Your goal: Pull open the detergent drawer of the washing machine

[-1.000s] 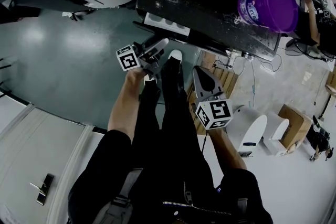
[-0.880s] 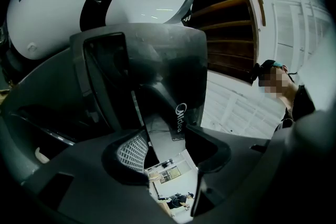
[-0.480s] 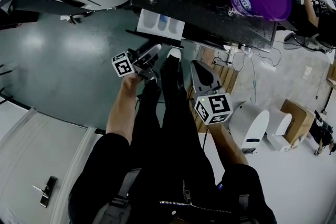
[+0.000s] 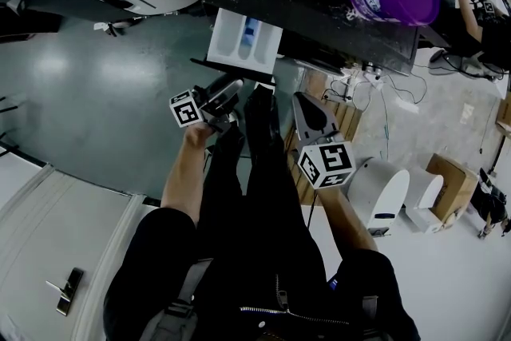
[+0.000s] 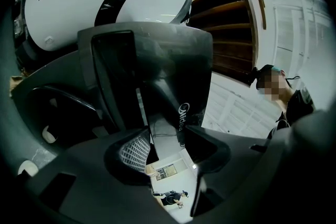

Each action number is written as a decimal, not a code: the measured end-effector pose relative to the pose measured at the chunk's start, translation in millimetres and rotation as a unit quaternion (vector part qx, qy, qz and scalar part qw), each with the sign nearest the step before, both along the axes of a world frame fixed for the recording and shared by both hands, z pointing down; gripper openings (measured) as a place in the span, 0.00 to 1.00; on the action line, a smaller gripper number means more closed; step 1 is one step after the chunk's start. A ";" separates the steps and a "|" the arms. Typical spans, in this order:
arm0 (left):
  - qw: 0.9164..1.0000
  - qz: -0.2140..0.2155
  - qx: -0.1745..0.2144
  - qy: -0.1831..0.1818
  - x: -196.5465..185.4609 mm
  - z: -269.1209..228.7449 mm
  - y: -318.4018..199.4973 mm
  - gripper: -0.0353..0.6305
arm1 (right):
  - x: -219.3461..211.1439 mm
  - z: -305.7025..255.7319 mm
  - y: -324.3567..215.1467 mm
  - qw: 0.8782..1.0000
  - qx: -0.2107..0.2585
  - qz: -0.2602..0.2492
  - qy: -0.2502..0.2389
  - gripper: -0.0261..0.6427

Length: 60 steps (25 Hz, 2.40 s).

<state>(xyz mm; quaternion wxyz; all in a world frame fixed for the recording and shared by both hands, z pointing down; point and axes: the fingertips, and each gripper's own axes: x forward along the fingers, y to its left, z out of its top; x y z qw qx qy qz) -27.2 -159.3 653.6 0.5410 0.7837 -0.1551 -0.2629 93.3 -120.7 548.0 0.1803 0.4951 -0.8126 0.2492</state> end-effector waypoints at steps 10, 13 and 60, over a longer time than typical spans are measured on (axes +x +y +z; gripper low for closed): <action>0.999 -0.022 -0.037 -0.019 -14.2 16.5 29.0 0.09 | -2.7 -3.1 10.0 1.000 0.007 0.008 0.001 0.05; 0.999 -0.008 -0.029 -0.028 -11.3 12.6 36.9 0.09 | -2.6 -3.4 13.2 1.000 0.009 0.010 0.001 0.05; 0.786 -0.094 0.295 -0.535 -45.1 -208.3 44.3 0.09 | -9.6 -146.3 24.7 0.983 0.183 0.037 -0.001 0.04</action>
